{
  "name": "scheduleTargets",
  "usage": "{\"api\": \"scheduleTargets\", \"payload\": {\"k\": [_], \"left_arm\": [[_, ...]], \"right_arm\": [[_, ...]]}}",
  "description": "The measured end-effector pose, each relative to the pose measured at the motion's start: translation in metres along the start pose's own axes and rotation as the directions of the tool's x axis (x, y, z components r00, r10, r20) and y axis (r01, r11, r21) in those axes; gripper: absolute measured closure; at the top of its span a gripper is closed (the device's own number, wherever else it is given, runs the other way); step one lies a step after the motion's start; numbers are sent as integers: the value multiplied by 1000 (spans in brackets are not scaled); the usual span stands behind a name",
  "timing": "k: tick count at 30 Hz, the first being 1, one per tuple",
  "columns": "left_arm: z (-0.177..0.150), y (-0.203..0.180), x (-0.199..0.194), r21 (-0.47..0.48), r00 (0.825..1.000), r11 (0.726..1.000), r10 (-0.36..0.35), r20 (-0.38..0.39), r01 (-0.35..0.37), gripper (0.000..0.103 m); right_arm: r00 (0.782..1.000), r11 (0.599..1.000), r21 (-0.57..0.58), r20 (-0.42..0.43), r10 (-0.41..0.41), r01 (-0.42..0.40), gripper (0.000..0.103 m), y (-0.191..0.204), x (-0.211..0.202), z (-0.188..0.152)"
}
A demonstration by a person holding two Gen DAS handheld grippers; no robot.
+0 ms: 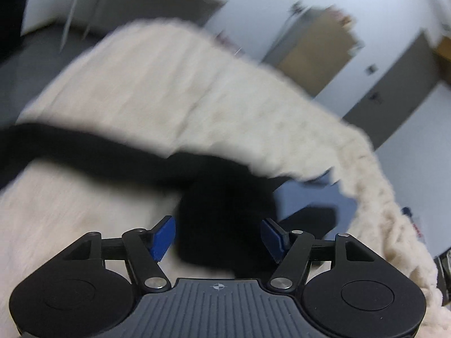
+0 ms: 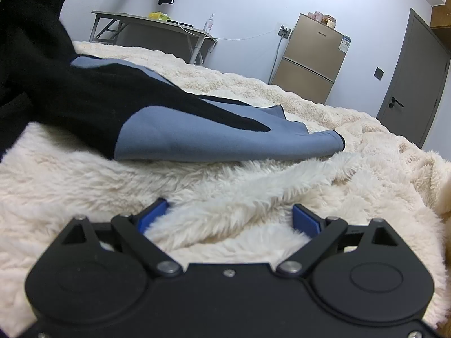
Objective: Fold clothes
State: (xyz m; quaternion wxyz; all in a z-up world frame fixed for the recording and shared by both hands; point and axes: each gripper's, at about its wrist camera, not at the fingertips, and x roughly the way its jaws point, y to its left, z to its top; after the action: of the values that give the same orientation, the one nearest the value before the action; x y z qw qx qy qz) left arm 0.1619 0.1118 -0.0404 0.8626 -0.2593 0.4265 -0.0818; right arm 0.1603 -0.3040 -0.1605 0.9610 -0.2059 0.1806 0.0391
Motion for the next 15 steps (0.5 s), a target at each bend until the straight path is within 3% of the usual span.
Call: {"api": "scheduleTargets", "payload": {"k": [3,5,9,13,15], "left_arm": [[-22,13,10,-46,995,998,-56,-84,52,41],[-35,12,22,-113,980,984,-150,-130,136,42],[-61,-24,67,-149,932,960,-268,-243,237,42],[-60,-34,103,-198,949,960,-239,-207,198,43],[-53,-35,103,-194,965,964,-213,-154,182,94]], "right_arm": [[1000,1000,0,-1,0,0,10,0,0,0],[1000,1000,0,0,0,0,10,1,-1,0],[1000,1000,1,-3,-1,1,10,-1,-2,3],[1000,1000,2,-1,-2,2,10,-1,-2,2],[1000,1000,3,0,-1,1,10,-1,-2,1]]}}
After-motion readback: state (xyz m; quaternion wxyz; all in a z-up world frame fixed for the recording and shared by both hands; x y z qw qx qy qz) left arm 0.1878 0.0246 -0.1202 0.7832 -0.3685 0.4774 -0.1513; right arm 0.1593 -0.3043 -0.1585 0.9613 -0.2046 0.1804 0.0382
